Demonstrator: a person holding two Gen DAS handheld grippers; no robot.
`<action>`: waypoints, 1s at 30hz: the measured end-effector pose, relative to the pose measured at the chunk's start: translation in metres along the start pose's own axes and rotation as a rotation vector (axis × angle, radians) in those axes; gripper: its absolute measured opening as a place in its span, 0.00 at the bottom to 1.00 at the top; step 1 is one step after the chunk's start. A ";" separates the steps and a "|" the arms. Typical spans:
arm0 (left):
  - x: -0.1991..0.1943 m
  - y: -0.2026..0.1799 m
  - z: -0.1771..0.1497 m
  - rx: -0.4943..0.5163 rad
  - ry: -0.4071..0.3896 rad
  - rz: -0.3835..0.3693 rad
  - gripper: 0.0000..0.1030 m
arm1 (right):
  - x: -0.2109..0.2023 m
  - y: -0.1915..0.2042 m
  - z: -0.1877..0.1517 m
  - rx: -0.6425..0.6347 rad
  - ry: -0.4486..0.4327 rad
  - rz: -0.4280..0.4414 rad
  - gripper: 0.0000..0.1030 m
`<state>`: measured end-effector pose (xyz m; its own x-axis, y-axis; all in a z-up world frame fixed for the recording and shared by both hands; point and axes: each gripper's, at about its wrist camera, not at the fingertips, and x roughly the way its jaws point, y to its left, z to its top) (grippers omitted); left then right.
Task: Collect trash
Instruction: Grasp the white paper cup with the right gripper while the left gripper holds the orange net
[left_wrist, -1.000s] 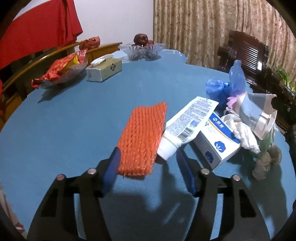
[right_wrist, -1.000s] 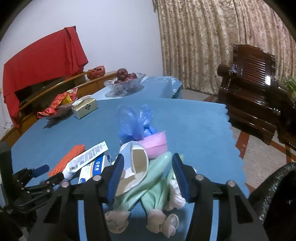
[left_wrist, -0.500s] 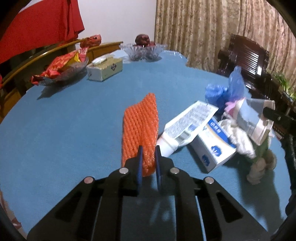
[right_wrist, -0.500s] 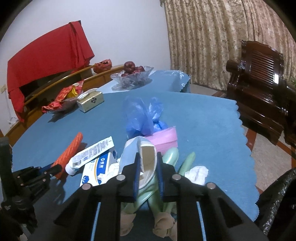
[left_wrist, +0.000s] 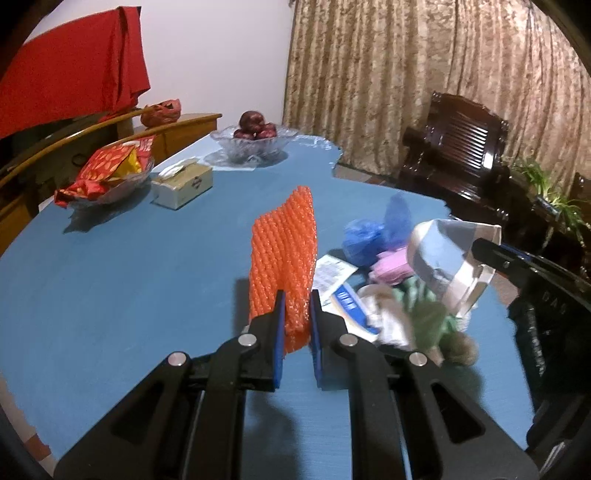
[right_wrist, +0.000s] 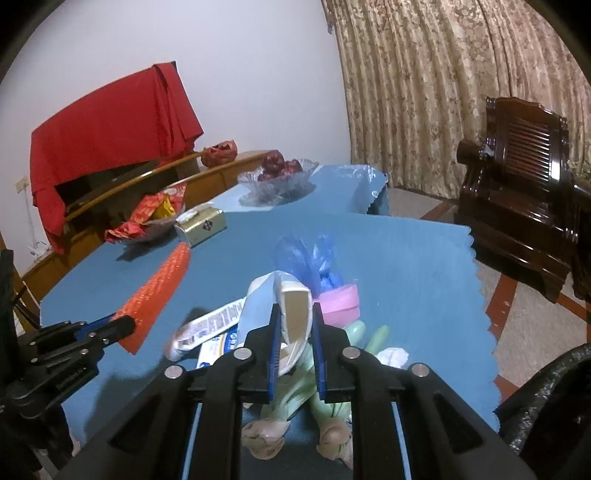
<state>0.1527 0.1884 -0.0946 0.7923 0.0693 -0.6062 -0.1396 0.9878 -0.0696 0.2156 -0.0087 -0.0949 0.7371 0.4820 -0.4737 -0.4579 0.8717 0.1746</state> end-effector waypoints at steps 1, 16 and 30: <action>-0.003 -0.004 0.001 0.002 -0.004 -0.007 0.11 | -0.004 0.000 0.001 -0.002 -0.006 -0.005 0.15; -0.037 -0.072 0.005 0.078 -0.033 -0.146 0.11 | -0.071 -0.026 0.006 0.039 -0.083 -0.074 0.15; -0.063 -0.159 -0.003 0.184 -0.048 -0.307 0.11 | -0.138 -0.073 -0.015 0.097 -0.114 -0.200 0.15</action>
<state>0.1230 0.0263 -0.0474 0.8084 -0.2327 -0.5407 0.2152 0.9718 -0.0965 0.1401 -0.1404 -0.0549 0.8621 0.3009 -0.4077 -0.2512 0.9526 0.1718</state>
